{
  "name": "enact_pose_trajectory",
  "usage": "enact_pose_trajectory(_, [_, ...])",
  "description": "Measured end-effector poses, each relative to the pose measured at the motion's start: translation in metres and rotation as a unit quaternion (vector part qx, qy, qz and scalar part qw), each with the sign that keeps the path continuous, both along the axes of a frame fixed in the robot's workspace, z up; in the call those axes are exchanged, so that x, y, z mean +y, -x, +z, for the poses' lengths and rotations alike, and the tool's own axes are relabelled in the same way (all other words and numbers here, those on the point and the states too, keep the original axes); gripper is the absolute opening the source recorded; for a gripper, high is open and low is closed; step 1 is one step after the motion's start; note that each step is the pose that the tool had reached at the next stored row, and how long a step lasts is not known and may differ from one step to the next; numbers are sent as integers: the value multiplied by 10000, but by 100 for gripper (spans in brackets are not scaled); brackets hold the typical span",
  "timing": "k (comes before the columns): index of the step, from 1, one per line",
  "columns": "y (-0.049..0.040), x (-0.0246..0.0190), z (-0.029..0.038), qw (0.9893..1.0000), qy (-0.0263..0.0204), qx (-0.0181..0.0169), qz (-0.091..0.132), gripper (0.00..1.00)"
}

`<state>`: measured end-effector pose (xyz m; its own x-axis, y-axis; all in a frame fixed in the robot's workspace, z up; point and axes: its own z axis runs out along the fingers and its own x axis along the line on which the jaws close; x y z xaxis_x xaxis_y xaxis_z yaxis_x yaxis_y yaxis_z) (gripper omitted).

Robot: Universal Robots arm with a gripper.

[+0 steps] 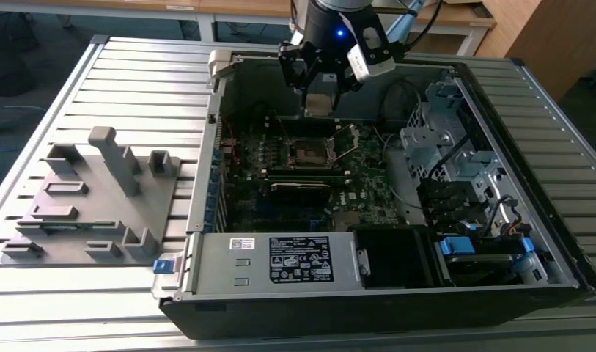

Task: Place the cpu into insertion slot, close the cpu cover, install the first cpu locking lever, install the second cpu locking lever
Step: 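Place the cpu into insertion slot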

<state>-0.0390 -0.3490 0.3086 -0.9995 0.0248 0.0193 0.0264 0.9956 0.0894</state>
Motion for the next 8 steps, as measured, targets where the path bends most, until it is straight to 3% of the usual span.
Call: enact_pose_trajectory(8, [0, 0, -10, 10000, 0, 0, 0, 54])
